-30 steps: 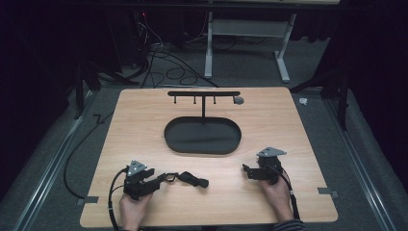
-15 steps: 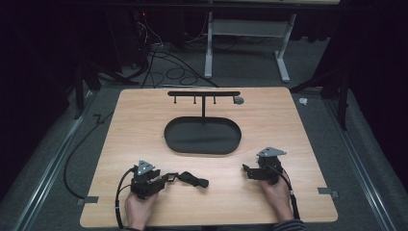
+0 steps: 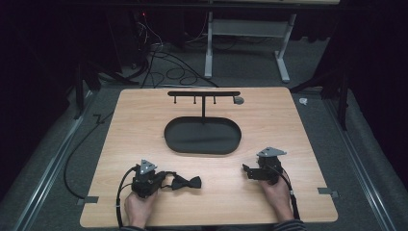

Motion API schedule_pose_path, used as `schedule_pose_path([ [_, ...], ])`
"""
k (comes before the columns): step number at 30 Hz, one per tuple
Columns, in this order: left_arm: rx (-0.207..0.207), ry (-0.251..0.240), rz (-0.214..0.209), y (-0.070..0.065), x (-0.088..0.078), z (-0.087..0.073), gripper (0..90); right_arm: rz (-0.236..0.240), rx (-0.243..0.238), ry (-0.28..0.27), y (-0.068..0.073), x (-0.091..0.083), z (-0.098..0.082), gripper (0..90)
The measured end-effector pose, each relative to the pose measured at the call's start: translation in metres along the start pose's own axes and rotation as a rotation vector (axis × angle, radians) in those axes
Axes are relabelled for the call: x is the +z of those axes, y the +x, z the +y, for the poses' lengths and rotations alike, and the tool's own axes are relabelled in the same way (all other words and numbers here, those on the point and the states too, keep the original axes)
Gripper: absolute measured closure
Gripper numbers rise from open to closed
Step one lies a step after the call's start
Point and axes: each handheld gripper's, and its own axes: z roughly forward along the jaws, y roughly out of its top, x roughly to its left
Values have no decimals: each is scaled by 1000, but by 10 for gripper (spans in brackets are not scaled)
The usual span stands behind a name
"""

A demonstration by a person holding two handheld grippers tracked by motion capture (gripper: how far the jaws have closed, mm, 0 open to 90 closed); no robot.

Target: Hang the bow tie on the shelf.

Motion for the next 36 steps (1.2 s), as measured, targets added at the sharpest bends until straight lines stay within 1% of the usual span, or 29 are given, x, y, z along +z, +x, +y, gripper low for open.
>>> schedule_pose_path([
  [1, 0, 0, 0, 0, 0, 0, 869, 0, 0, 0, 0, 0, 0, 207],
  [5, 5, -39, -11, 0, -9, 8, 870, 0, 0, 0, 0, 0, 0, 207],
  [6, 16, -55, -12, -1, -14, 12, 870, 0, 0, 0, 0, 0, 0, 207],
  [7, 16, -55, -12, -1, -14, 12, 870, 0, 0, 0, 0, 0, 0, 207],
  [11, 37, -85, -24, -3, -22, 24, 870, 0, 0, 0, 0, 0, 0, 206],
  [16, 47, -114, -52, -3, -26, 38, 868, 0, 0, 0, 0, 0, 0, 207],
  [23, 80, -151, -76, -9, -31, 56, 868, 0, -2, 0, 0, 0, 0, 205],
  [24, 82, -162, -96, -11, -32, 61, 868, 0, -3, -1, 0, 0, 0, 205],
  [25, 86, -168, -99, -12, -31, 63, 868, 0, -3, -1, 0, 0, 0, 205],
  [26, 86, -168, -99, -12, -31, 63, 868, 0, -3, -1, 0, 0, 0, 205],
  [28, 96, -167, -105, -13, -31, 68, 868, 1, -3, 1, 0, 0, 0, 205],
  [31, 99, -170, -127, -14, -30, 75, 868, 0, -5, -1, 0, 0, 0, 205],
  [36, 113, -175, -145, -18, -29, 86, 868, 1, -4, -1, 0, 0, 0, 205],
])
